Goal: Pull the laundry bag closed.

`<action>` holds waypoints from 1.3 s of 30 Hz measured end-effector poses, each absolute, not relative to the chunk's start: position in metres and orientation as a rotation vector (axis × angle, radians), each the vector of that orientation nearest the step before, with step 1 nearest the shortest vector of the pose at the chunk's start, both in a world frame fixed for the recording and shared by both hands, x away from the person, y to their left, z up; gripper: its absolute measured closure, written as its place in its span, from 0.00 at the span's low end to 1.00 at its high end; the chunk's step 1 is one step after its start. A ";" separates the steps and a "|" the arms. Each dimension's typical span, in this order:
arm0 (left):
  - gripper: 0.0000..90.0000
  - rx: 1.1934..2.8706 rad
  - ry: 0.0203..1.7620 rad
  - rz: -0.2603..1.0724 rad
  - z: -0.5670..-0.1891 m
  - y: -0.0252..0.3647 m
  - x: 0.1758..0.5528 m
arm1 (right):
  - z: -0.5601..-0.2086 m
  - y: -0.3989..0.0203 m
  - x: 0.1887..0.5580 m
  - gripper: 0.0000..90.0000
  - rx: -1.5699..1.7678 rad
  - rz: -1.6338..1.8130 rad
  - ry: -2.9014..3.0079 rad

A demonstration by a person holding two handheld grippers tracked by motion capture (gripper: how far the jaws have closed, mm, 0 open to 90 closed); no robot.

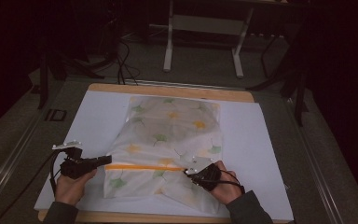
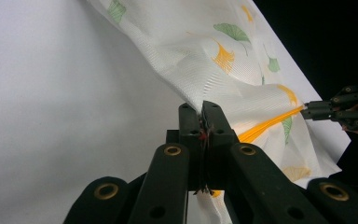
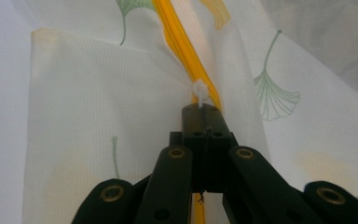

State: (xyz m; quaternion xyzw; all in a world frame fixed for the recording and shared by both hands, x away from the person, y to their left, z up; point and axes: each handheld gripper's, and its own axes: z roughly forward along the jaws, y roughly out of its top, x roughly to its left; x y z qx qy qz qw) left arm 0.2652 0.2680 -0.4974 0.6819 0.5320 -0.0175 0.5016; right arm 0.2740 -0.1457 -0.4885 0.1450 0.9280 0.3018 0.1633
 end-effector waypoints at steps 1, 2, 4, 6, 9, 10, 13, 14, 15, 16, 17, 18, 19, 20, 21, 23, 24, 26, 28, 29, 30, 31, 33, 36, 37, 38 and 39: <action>0.99 1.647 1.287 -0.042 -0.497 0.268 0.265 | -0.488 -0.146 0.274 1.00 0.416 0.863 2.647; 0.99 1.647 1.286 -0.044 -0.497 0.268 0.265 | -0.488 -0.147 0.274 1.00 0.417 0.859 2.645; 0.99 1.649 1.286 -0.042 -0.497 0.268 0.265 | -0.488 -0.148 0.274 1.00 0.418 0.860 2.646; 0.99 1.648 1.287 -0.041 -0.497 0.268 0.265 | -0.489 -0.149 0.274 1.00 0.421 0.852 2.646; 0.99 1.648 1.286 -0.042 -0.497 0.268 0.265 | -0.489 -0.153 0.274 1.00 0.433 0.854 2.646; 0.99 1.648 1.286 -0.042 -0.497 0.268 0.265 | -0.489 -0.153 0.274 1.00 0.433 0.854 2.646; 0.99 1.649 1.284 -0.043 -0.497 0.268 0.265 | -0.489 -0.159 0.274 1.00 0.442 0.850 2.646; 0.99 1.649 1.284 -0.043 -0.497 0.268 0.265 | -0.489 -0.159 0.274 1.00 0.442 0.850 2.646; 0.99 1.650 1.283 -0.042 -0.497 0.268 0.265 | -0.488 -0.161 0.273 1.00 0.441 0.844 2.647; 0.99 1.650 1.283 -0.042 -0.497 0.268 0.265 | -0.488 -0.161 0.273 1.00 0.441 0.844 2.647; 0.99 1.649 1.284 -0.043 -0.497 0.268 0.265 | -0.489 -0.163 0.273 1.00 0.449 0.841 2.651; 0.99 1.649 1.284 -0.043 -0.497 0.268 0.265 | -0.489 -0.163 0.273 1.00 0.449 0.841 2.651; 0.99 1.649 1.284 -0.045 -0.497 0.268 0.265 | -0.489 -0.165 0.273 1.00 0.450 0.837 2.654; 0.99 1.649 1.284 -0.045 -0.497 0.268 0.265 | -0.489 -0.165 0.273 1.00 0.450 0.837 2.654; 0.99 1.647 1.285 -0.045 -0.497 0.268 0.265 | -0.490 -0.167 0.273 1.00 0.454 0.831 2.655; 0.99 1.645 1.285 -0.047 -0.498 0.268 0.265 | -0.490 -0.169 0.273 1.00 0.456 0.831 2.657; 0.99 1.645 1.285 -0.047 -0.498 0.268 0.265 | -0.490 -0.169 0.273 1.00 0.456 0.831 2.657; 0.99 1.646 1.286 -0.046 -0.498 0.269 0.265 | -0.490 -0.172 0.272 1.00 0.454 0.825 2.660; 0.99 1.648 1.285 -0.047 -0.498 0.269 0.266 | -0.490 -0.174 0.270 1.00 0.458 0.821 2.662; 0.99 1.649 1.285 -0.048 -0.498 0.269 0.266 | -0.490 -0.177 0.268 1.00 0.466 0.814 2.669; 0.99 1.649 1.285 -0.048 -0.498 0.269 0.266 | -0.490 -0.177 0.268 1.00 0.466 0.814 2.669; 0.99 1.649 1.286 -0.046 -0.498 0.269 0.266 | -0.490 -0.179 0.268 1.00 0.465 0.812 2.674; 0.99 1.647 1.288 -0.047 -0.498 0.269 0.266 | -0.491 -0.184 0.266 1.00 0.471 0.798 2.688; 0.99 1.647 1.291 -0.047 -0.499 0.270 0.266 | -0.492 -0.190 0.264 1.00 0.482 0.779 2.698; 0.99 1.647 1.291 -0.047 -0.499 0.270 0.266 | -0.493 -0.193 0.263 1.00 0.487 0.771 2.700; 0.99 1.647 1.295 -0.046 -0.499 0.270 0.266 | -0.493 -0.197 0.262 1.00 0.495 0.761 2.705; 0.99 1.647 1.297 -0.046 -0.500 0.271 0.266 | -0.493 -0.200 0.262 1.00 0.494 0.752 2.704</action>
